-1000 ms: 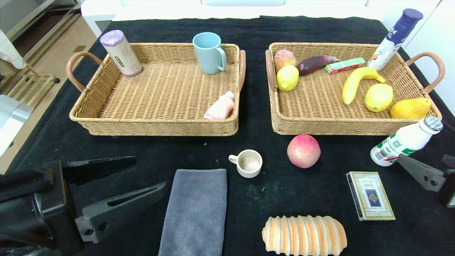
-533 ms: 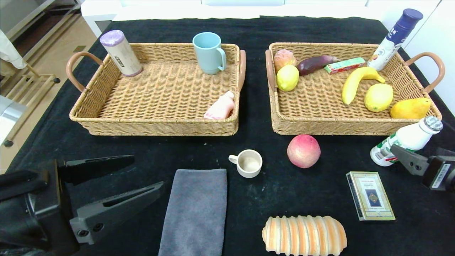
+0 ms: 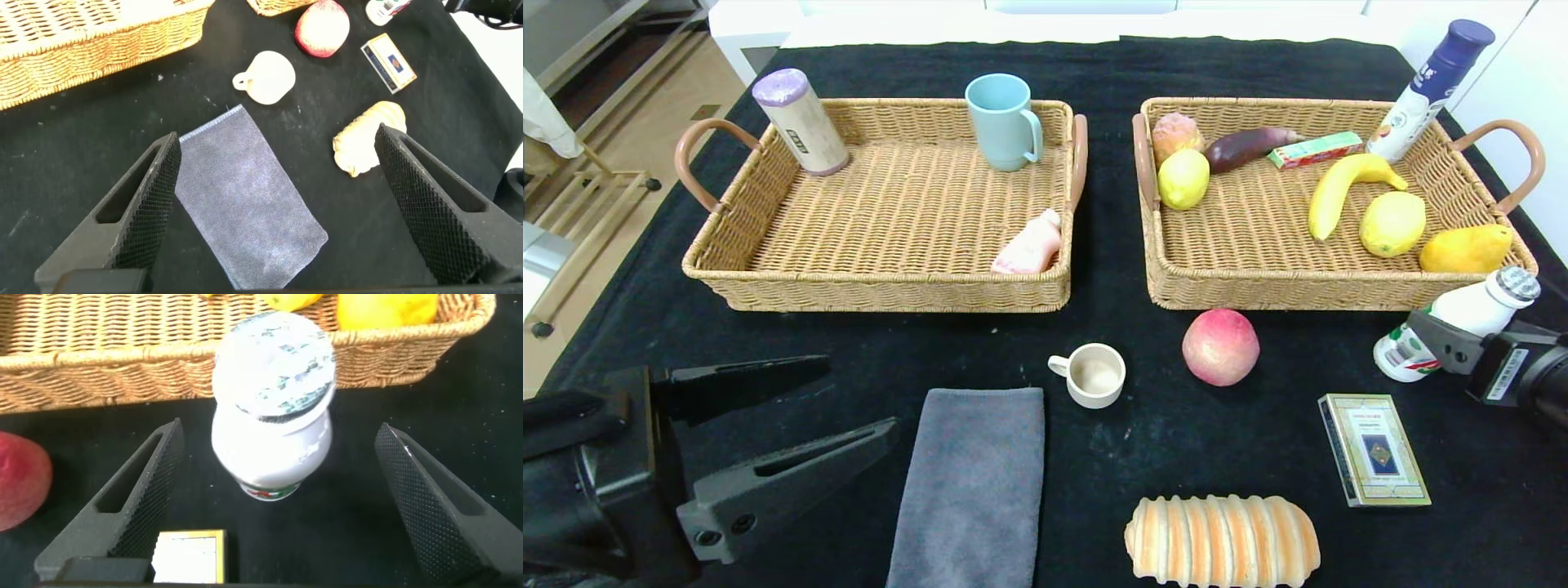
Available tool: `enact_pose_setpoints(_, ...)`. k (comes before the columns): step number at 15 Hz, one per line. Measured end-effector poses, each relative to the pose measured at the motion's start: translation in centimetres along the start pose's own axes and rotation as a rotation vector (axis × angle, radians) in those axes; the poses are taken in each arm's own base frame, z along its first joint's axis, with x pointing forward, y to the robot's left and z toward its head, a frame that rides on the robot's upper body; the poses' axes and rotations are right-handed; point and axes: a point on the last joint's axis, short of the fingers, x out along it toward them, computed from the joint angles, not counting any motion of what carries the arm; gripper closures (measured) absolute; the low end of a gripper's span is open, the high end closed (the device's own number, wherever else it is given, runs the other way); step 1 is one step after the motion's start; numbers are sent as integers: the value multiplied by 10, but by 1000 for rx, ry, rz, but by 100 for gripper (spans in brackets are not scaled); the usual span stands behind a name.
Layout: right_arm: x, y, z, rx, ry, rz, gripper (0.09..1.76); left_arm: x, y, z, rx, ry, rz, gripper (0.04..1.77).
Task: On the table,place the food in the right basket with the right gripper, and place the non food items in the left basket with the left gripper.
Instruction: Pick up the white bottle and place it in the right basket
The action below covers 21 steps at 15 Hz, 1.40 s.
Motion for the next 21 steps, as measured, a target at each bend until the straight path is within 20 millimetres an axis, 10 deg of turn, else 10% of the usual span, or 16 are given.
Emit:
enact_pose_setpoints(9,13,0,-5,7,-17,-6,14,-1,0,0,2,-4,0,9)
enact_pose_setpoints(14,15,1,-7,6,-9,-7,88,-2,-1,1,3,-7,0,9)
enact_pose_setpoints(21,15,1,-8,2,-3,-6,98,-2,-1,1,4,-8,-1,9)
